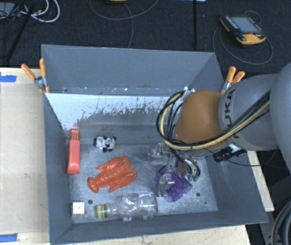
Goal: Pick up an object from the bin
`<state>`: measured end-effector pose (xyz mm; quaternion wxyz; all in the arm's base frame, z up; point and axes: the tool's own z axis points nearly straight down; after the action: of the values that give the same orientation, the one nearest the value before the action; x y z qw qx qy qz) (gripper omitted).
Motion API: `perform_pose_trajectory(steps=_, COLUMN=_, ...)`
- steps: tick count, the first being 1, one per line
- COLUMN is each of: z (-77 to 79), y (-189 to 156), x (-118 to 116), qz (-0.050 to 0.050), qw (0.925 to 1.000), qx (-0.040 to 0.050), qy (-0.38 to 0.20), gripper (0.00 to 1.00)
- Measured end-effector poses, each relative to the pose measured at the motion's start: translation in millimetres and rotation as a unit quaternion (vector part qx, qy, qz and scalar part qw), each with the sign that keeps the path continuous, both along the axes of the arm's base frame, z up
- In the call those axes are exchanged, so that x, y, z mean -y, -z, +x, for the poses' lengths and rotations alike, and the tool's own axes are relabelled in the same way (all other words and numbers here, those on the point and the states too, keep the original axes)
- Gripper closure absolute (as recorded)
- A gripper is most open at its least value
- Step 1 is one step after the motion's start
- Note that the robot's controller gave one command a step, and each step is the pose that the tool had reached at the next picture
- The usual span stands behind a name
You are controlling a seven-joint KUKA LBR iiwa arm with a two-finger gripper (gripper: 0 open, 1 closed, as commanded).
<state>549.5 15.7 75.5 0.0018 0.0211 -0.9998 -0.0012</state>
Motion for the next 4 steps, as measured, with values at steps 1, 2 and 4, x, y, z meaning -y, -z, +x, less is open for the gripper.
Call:
perform_pose_trajectory(steps=1, z=-20.1, y=-12, x=47, qz=-0.001, qw=0.9999, qx=-0.0002, qy=-0.012, gripper=0.00)
perform_pose_trajectory(steps=2, z=-58.8, y=-1, x=88, qz=-0.001, qw=0.9915, qx=0.0131, qy=-0.130, gripper=1.00)
perform_pose_trajectory(steps=4, z=-66.3, y=-100, x=92, qz=0.000, qw=0.9938, qx=0.0017, qy=-0.112, gripper=1.00)
